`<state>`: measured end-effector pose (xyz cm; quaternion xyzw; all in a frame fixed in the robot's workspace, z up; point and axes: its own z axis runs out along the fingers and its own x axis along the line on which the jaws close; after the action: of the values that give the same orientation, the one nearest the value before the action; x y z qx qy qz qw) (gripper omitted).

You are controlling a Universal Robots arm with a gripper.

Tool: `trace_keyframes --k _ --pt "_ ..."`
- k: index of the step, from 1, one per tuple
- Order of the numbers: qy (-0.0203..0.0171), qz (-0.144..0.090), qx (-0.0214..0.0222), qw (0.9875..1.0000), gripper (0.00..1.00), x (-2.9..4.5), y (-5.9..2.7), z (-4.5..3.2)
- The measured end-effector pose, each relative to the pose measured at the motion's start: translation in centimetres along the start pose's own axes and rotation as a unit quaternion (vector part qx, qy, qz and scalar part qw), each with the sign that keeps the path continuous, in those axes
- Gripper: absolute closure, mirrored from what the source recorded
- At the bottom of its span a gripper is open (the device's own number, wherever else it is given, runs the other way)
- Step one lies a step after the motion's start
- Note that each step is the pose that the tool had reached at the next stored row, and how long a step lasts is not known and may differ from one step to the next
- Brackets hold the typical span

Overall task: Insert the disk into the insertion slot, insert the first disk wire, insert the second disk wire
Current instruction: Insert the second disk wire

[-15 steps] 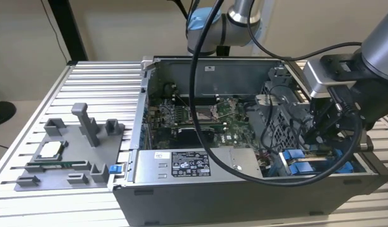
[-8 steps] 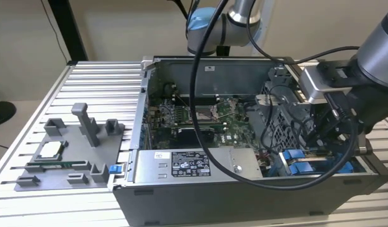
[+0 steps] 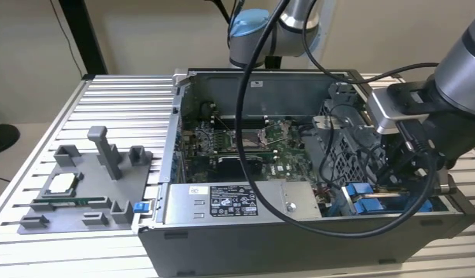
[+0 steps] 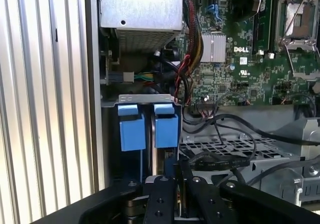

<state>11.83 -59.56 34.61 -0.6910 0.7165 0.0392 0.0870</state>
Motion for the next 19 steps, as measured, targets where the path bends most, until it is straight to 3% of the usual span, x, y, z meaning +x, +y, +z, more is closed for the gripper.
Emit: trace_keyframes --k 19 --pt "-0.0003 -0.001 0.0060 1.0000 1.00 0.03 -0.53 -0.09"
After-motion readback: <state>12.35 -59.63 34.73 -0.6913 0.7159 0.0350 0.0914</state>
